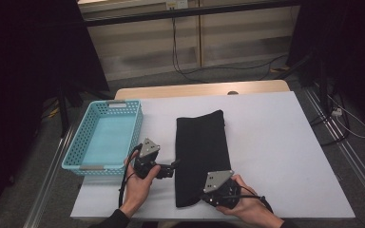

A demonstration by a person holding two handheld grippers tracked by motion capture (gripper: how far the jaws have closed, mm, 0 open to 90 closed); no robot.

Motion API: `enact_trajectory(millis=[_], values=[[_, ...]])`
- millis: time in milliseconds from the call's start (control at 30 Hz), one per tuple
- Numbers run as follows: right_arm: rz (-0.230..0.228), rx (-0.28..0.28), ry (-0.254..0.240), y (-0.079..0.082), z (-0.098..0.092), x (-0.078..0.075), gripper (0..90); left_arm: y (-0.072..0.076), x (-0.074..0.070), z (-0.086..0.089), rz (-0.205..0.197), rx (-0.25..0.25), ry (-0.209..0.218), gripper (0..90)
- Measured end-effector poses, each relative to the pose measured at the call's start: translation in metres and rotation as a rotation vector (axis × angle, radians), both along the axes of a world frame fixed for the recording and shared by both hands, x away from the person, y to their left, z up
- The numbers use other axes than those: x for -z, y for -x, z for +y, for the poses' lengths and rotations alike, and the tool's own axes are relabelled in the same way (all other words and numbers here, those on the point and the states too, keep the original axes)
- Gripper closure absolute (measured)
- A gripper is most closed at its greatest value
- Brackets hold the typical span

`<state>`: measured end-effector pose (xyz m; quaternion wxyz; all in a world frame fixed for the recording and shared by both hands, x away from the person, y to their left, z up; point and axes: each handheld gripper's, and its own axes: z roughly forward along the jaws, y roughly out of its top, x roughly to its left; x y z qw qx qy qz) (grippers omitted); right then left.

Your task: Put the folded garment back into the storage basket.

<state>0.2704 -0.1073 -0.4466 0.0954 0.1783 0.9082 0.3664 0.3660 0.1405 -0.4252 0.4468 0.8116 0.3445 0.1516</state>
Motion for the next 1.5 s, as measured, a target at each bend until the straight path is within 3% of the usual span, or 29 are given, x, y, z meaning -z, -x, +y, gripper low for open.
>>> enact_trajectory(millis=[100, 267, 400, 500, 667, 833, 867, 1033, 1133, 1233, 1500], values=[[0.002, 0.0, -0.003, 0.0, 0.0, 0.0, 79.3, -0.009, 0.0, -0.004, -0.041, -0.014, -0.017, 7.4], [0.006, 0.003, -0.011, 0.0, -0.001, 0.0, 79.2, -0.027, 0.0, -0.014, -0.013, -0.002, -0.022, 8.9], [0.01, 0.004, -0.015, -0.001, -0.001, 0.0, 79.2, -0.039, -0.002, -0.019, -0.028, -0.01, -0.014, 8.8], [0.009, 0.004, -0.016, -0.001, -0.001, 0.0, 79.1, -0.049, -0.003, -0.023, -0.036, -0.033, -0.037, 8.9], [0.012, 0.002, -0.018, -0.001, -0.002, 0.001, 79.1, -0.06, -0.004, -0.027, 0.006, -0.048, -0.012, 8.9], [0.014, 0.002, -0.02, -0.001, -0.002, 0.001, 79.0, -0.076, -0.007, -0.031, 0.0, -0.088, -0.014, 9.9], [0.014, 0.001, -0.02, -0.001, -0.002, 0.001, 79.0, -0.079, -0.008, -0.032, 0.007, -0.101, 0.004, 9.9], [0.019, 0.006, -0.024, -0.001, -0.002, 0.001, 79.0, -0.091, -0.011, -0.037, 0.04, -0.097, 0.025, 9.1], [0.016, 0.004, -0.021, -0.001, -0.002, 0.001, 79.0, -0.097, -0.011, -0.04, 0.049, -0.096, 0.009, 7.5], [0.017, 0.004, -0.023, -0.001, -0.002, 0.001, 79.0, -0.103, -0.007, -0.044, 0.083, -0.109, 0.006, 7.6], [0.02, 0.007, -0.026, -0.001, -0.002, 0.001, 79.0, -0.121, 0.003, -0.045, 0.112, -0.131, 0.001, 8.4]])
